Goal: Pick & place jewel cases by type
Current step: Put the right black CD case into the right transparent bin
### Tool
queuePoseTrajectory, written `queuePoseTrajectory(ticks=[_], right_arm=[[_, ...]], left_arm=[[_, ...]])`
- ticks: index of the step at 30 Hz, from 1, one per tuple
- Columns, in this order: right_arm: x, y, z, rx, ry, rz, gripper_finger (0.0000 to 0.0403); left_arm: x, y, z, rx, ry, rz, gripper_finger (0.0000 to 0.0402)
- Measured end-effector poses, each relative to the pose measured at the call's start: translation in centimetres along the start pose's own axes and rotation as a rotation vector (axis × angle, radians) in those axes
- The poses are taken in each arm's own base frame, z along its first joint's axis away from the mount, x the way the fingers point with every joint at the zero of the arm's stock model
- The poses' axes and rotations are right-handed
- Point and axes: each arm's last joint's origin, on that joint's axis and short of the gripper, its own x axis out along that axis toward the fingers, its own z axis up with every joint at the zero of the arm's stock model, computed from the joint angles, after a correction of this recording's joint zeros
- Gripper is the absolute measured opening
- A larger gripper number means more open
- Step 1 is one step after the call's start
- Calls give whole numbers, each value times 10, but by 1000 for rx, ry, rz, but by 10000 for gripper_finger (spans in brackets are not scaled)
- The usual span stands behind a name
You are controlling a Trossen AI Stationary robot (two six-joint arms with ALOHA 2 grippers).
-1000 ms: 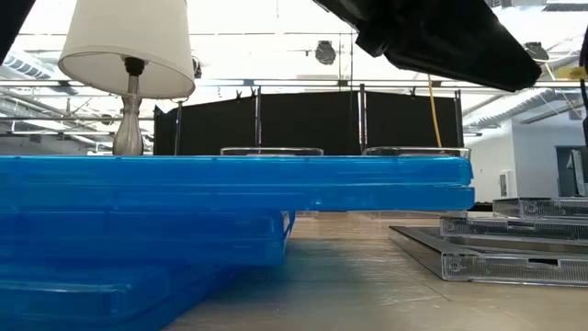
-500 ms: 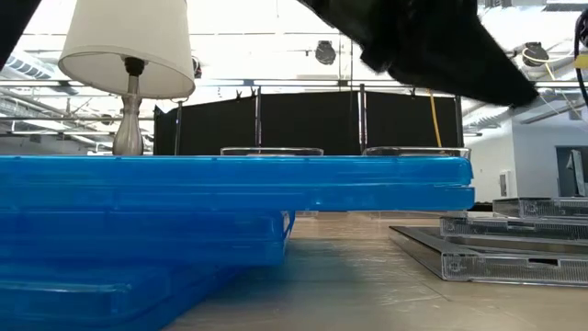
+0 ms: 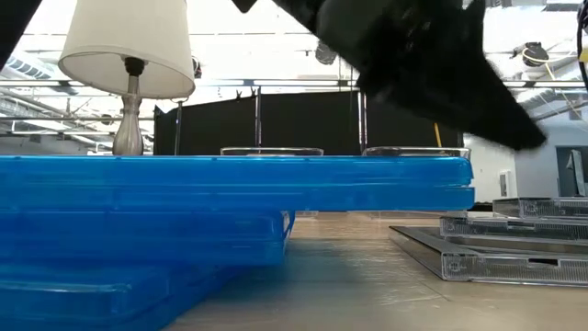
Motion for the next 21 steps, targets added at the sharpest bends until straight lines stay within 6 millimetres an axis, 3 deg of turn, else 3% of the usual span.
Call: queuePoseTrajectory(ticks=[6, 21], right_arm=[[1, 0, 0, -1, -7, -5, 226], [1, -1, 2, -32, -78, 0, 226]], left_arm=[[14, -5, -9, 28, 2, -36, 46], [15, -11, -8, 28, -13, -80, 46]])
